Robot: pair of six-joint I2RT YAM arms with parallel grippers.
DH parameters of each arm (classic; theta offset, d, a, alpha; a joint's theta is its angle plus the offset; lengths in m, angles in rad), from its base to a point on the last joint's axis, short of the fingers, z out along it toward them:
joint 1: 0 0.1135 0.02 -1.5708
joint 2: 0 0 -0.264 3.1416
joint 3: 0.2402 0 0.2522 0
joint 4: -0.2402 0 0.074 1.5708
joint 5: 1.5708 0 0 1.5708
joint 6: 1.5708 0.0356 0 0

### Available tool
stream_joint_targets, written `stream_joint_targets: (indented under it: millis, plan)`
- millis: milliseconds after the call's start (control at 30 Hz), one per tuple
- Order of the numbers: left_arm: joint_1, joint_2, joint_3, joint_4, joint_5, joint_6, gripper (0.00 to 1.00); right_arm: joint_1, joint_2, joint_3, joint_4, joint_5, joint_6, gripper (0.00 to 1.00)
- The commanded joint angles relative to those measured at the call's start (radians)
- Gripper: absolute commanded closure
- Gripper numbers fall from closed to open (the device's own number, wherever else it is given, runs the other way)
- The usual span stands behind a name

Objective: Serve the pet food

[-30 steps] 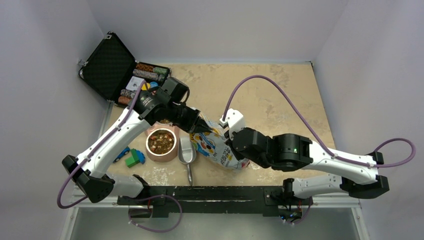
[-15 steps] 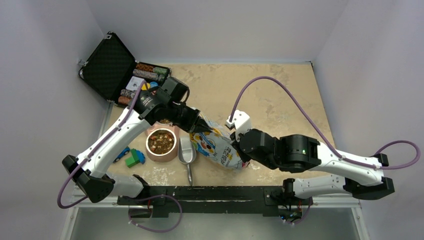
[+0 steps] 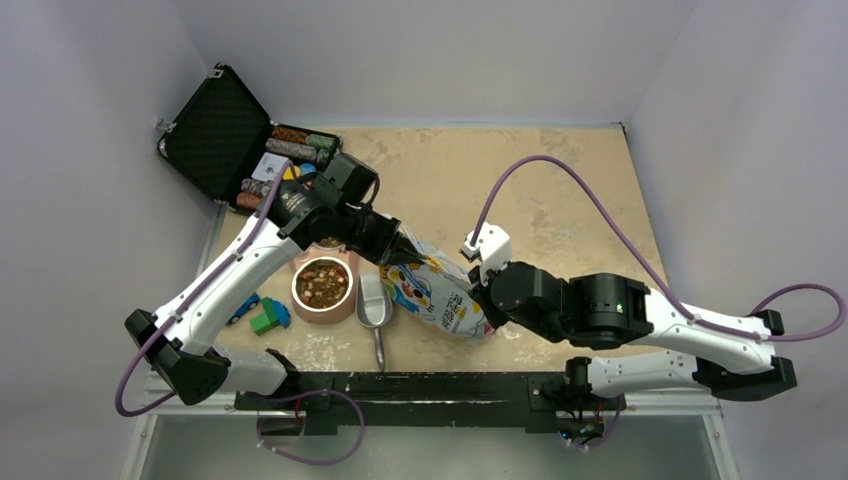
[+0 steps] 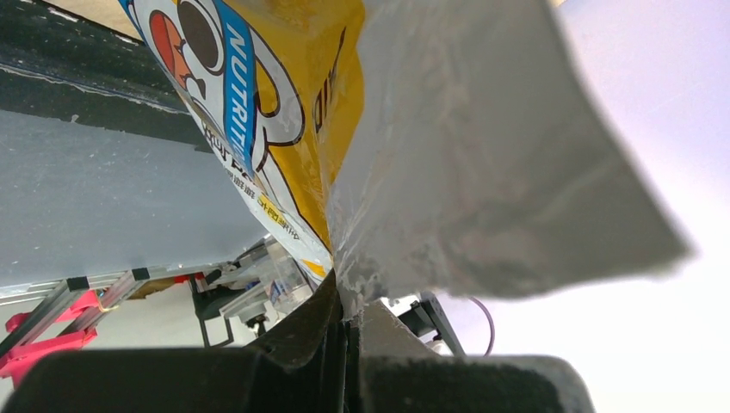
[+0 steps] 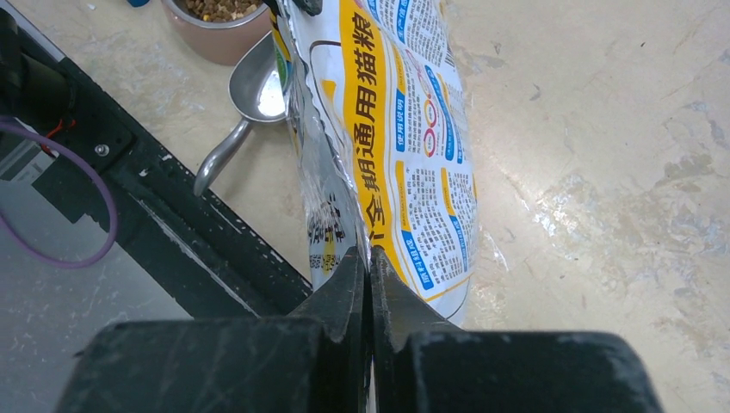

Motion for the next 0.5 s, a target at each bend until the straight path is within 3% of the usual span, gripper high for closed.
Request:
stream_joint_targets:
  millis: [0, 200, 367, 467]
  plan:
    - [0.038, -0.037, 0.036, -0.013, -0.053, 0.003, 1.0, -0.002, -0.019, -0.004, -0.134, 0.063, -0.004, 1.0]
    - [0.056, -0.036, 0.044, -0.026, -0.063, 0.029, 1.0, 0.002, -0.042, 0.011, -0.116, 0.044, -0.019, 1.0]
    - [0.088, -0.055, 0.04, -0.071, -0.112, 0.06, 0.8, 0.002, -0.047, 0.032, -0.093, 0.036, -0.044, 1.0]
    - [0.094, -0.052, 0.024, -0.048, -0.102, 0.064, 0.75, 0.002, -0.029, 0.039, -0.087, 0.033, -0.06, 1.0]
